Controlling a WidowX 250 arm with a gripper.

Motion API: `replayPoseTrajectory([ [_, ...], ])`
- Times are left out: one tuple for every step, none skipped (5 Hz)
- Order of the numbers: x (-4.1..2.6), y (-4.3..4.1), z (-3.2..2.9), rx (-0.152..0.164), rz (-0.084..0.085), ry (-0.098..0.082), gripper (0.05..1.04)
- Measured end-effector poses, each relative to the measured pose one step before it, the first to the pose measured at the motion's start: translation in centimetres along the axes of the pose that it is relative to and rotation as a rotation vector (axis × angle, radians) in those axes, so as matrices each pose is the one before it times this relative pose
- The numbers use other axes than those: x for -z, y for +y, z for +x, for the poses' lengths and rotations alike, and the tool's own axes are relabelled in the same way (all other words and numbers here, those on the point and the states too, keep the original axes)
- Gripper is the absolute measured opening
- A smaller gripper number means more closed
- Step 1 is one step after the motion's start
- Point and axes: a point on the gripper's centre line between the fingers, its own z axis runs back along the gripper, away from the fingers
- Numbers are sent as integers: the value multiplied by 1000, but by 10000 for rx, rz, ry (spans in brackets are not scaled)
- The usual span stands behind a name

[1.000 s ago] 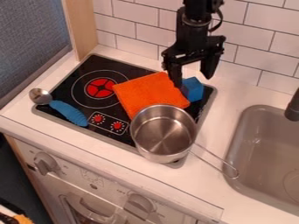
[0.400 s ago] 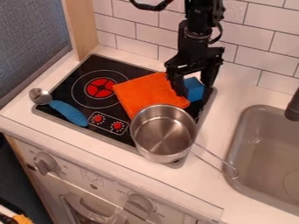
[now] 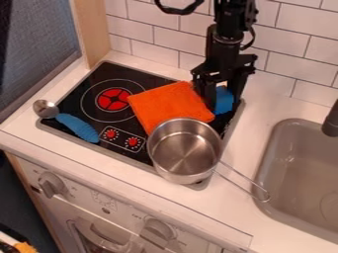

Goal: Moved the blue object to the upper left of the burner

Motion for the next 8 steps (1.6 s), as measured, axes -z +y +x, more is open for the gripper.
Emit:
replayPoseTrajectory([
  [61, 54, -40, -30, 38, 26, 586],
  [-62, 31, -95, -40, 16, 58, 586],
  [61, 38, -104, 23, 28, 67, 586],
  [-296, -364, -42, -34, -165, 77, 586],
  [-1998, -1004, 88, 101, -762, -48, 586],
  [-3420, 515, 1712, -312, -484, -551, 585],
  [-1480, 1988, 1468, -219, 390, -94, 586],
  [-1221, 2403, 1277, -529, 122, -328, 586],
])
